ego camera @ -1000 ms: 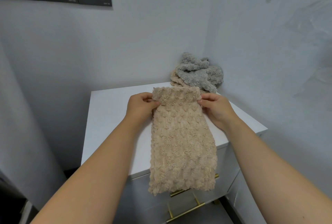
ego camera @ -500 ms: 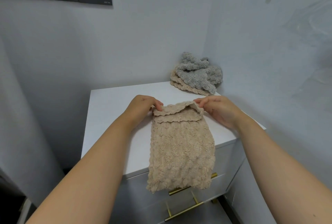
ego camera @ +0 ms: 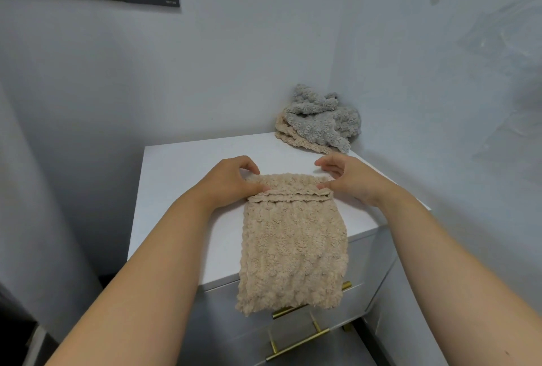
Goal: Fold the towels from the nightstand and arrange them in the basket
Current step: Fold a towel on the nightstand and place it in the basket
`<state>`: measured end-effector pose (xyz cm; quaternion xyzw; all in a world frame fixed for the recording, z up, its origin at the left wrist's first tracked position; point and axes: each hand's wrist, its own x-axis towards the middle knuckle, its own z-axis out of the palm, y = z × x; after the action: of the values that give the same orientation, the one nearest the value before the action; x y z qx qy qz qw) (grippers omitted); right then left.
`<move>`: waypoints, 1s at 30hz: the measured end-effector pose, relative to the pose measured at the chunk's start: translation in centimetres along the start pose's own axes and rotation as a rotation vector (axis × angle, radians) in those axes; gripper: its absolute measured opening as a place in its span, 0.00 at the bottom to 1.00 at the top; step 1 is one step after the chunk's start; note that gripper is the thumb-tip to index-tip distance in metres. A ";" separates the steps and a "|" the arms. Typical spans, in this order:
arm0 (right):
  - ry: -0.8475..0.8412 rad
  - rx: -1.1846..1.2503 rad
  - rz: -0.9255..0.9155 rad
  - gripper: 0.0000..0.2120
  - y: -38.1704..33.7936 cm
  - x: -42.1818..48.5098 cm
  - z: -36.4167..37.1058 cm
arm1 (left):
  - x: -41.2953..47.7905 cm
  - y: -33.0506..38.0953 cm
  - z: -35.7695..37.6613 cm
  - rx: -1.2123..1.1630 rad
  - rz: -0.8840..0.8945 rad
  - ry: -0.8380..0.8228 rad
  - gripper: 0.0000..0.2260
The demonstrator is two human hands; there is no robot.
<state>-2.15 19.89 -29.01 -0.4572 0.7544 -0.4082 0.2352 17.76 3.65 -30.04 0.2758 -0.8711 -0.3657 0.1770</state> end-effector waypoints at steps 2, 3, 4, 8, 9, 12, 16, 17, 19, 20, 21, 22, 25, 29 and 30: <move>-0.019 -0.176 -0.019 0.17 0.1 0.0 -0.2 | 0.0 -0.2 -0.3 0.064 -0.005 -0.023 0.19; -0.028 -0.243 -0.026 0.16 -0.1 -0.1 -0.3 | 0.0 -0.3 -0.4 0.075 -0.009 -0.029 0.20; -0.044 -0.280 -0.025 0.14 -0.3 -0.3 -0.3 | 0.0 -0.3 -0.5 0.073 -0.012 -0.032 0.20; -0.149 -0.299 0.032 0.28 -1.3 -1.0 -0.3 | 0.1 -0.4 -0.3 0.089 0.002 -0.035 0.18; -0.164 -0.331 0.056 0.35 -1.4 -1.0 -0.3 | 0.1 -0.4 -0.3 0.086 0.002 -0.036 0.19; -0.202 -0.375 0.067 0.40 -1.2 -0.7 -0.4 | 0.1 -0.5 -0.3 0.014 -0.012 -0.034 0.17; -0.107 -0.258 0.062 0.34 -0.6 0.0 -0.3 | -0.2 -0.2 -0.1 -0.115 -0.029 0.019 0.15; -0.073 -0.226 0.060 0.32 -0.4 0.1 -0.2 | -0.3 0.0 -0.1 -0.146 -0.025 0.027 0.17; -0.017 -0.153 0.048 0.24 0.1 0.5 0.1 | -0.4 0.3 -0.1 -0.189 -0.012 0.007 0.21; 0.006 -0.099 0.037 0.17 0.4 0.6 0.2 | -0.4 0.4 0.0 -0.195 -0.004 -0.010 0.23; 0.021 -0.028 0.022 0.10 0.4 0.5 0.4 | -0.4 0.6 0.0 -0.187 0.001 -0.023 0.23; 0.034 0.054 0.011 0.06 0.4 0.5 0.4 | -0.3 0.7 0.1 -0.173 0.000 -0.031 0.24; 0.099 0.169 -0.013 0.06 0.4 0.5 0.4 | -0.2 0.8 0.2 -0.145 -0.009 -0.029 0.24; 0.033 0.315 -0.031 0.10 0.4 0.3 0.2 | 0.0 0.8 0.4 -0.186 -0.002 0.002 0.26; -0.008 0.372 -0.027 0.14 0.3 0.2 0.1 | 0.1 0.7 0.3 -0.189 -0.001 -0.007 0.27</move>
<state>-2.27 19.77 -29.33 -0.4174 0.6587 -0.5420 0.3131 17.28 4.17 -29.74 0.2568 -0.8332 -0.4474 0.1991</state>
